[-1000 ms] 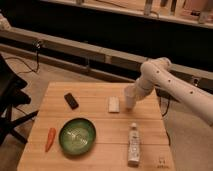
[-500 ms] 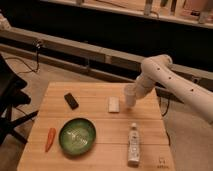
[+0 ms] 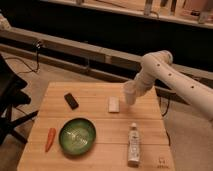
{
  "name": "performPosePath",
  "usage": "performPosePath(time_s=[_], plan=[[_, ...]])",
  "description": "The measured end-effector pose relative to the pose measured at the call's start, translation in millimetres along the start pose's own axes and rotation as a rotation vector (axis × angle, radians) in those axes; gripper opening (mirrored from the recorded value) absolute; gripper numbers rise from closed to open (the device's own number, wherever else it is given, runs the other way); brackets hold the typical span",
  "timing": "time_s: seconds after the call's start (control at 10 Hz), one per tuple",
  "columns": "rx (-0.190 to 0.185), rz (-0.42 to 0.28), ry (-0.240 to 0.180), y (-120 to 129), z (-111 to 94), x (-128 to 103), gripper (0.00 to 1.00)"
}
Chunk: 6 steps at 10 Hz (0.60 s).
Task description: Pick up the ceramic cup
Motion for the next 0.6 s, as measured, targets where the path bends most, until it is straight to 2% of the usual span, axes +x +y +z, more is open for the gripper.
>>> performPosePath(time_s=[0.6], plan=[[0.001,-0.015,0.002,-4.0,-12.1,-3.6,0.01]])
